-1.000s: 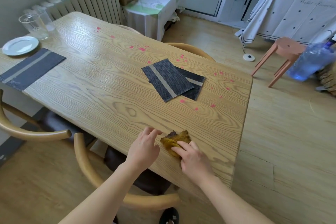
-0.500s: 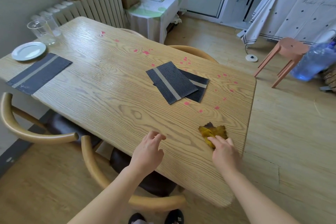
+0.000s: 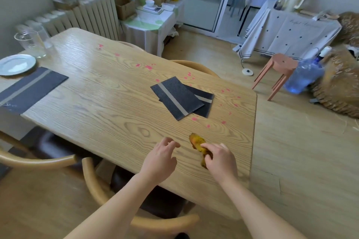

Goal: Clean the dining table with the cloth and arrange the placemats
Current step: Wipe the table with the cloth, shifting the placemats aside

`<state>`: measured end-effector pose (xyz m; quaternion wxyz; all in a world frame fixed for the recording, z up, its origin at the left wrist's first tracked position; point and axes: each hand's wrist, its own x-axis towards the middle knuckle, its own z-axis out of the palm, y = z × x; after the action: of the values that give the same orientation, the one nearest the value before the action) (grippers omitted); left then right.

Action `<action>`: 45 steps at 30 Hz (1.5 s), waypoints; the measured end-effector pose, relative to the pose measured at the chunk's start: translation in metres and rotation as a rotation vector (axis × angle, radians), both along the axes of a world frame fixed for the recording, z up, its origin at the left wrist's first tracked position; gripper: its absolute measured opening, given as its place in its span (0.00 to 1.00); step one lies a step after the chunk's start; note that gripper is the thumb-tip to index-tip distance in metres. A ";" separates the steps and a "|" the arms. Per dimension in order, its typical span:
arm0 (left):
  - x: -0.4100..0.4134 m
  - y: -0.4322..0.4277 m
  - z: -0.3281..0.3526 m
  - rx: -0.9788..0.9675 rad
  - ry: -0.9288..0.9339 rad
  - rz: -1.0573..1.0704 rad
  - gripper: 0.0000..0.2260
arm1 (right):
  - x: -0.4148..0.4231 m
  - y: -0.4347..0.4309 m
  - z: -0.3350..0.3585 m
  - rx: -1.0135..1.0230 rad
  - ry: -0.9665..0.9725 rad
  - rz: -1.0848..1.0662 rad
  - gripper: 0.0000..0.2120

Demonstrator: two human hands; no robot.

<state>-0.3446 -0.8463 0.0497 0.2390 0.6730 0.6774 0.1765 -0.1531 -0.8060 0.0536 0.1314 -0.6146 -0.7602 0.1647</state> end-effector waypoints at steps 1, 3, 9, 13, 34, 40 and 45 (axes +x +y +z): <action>-0.003 0.003 0.003 0.004 0.000 0.003 0.18 | -0.002 0.005 0.005 0.019 0.001 -0.007 0.18; -0.007 0.011 0.007 0.021 -0.006 0.024 0.18 | -0.003 0.017 0.013 0.050 0.006 -0.013 0.18; -0.002 0.029 0.003 -0.006 0.009 0.049 0.18 | 0.010 0.056 0.009 0.022 -0.071 0.003 0.18; 0.009 0.056 -0.008 -0.016 0.013 0.157 0.18 | 0.032 0.097 -0.008 -0.051 -0.102 0.041 0.19; 0.077 0.097 -0.028 -0.124 -0.014 0.696 0.16 | 0.006 0.150 -0.058 -0.215 -0.116 0.915 0.24; 0.094 0.091 -0.024 -0.112 -0.043 0.698 0.15 | 0.060 0.189 -0.058 -0.140 -0.171 0.759 0.23; 0.111 0.075 -0.024 -0.099 -0.033 0.685 0.16 | 0.100 0.227 -0.061 -0.148 -0.119 0.347 0.24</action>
<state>-0.2334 -0.7711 0.0259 0.2090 0.3913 0.8678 0.2241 -0.0533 -0.5788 -0.0071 0.0104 -0.4910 -0.8469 0.2038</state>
